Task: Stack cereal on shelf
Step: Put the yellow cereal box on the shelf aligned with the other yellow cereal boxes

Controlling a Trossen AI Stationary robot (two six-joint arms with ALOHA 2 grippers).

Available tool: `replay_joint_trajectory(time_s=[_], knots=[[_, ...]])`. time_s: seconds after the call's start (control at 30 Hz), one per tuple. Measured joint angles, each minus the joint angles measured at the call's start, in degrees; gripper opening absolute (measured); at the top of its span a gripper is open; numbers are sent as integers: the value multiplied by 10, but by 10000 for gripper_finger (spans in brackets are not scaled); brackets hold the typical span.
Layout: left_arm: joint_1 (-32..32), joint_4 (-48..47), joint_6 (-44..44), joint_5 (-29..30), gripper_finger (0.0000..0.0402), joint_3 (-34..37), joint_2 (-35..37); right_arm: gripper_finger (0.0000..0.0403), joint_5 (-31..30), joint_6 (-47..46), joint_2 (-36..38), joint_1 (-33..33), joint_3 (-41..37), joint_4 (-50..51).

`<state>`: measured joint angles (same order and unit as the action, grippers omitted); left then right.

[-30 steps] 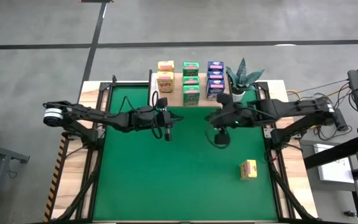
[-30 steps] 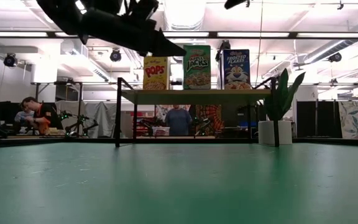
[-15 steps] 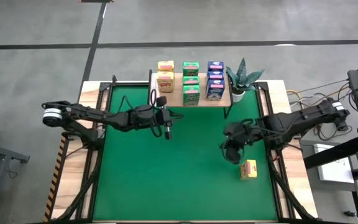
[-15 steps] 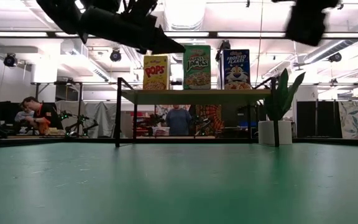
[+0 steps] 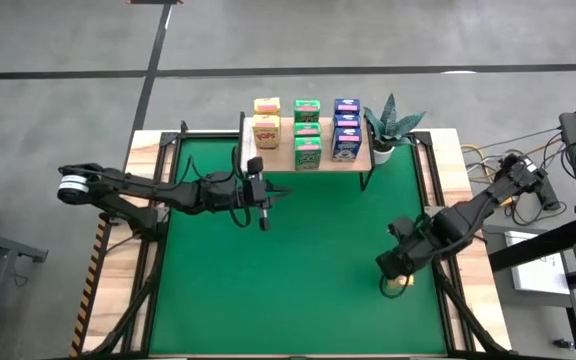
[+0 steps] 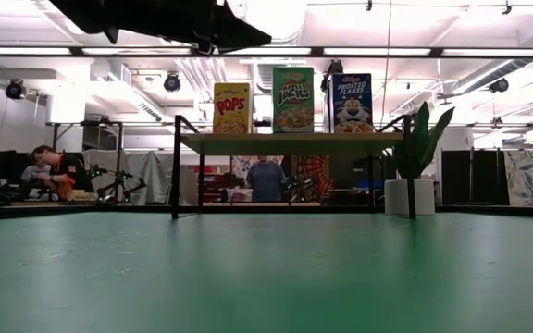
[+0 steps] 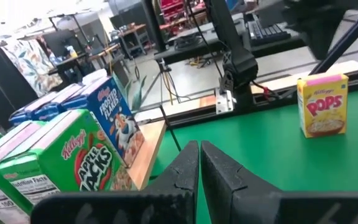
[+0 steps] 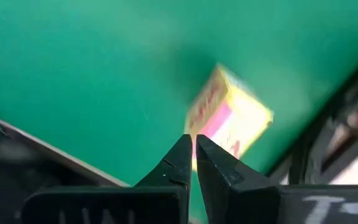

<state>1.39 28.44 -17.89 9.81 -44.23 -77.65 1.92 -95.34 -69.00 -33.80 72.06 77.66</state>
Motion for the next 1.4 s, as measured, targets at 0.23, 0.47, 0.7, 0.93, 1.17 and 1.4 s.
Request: replay_joint_trajectory(time_s=[0.23,0.47,0.7,0.93,1.17,1.4], knots=[[-1,-14,-2,0,0,0,2,80,76,-8,-63,-18,28,32],[-1,-25,-7,0,0,0,2,183,72,-8,-90,-18,31,38],[-1,-25,-20,1,0,0,7,244,65,-21,-102,-20,27,67],[-1,-25,-26,1,0,0,13,267,39,-43,-102,-23,22,65],[-1,-37,-26,1,0,0,15,266,39,-72,-103,-36,2,53],[-1,-41,-26,1,0,0,15,266,39,-98,-102,-55,-27,31]])
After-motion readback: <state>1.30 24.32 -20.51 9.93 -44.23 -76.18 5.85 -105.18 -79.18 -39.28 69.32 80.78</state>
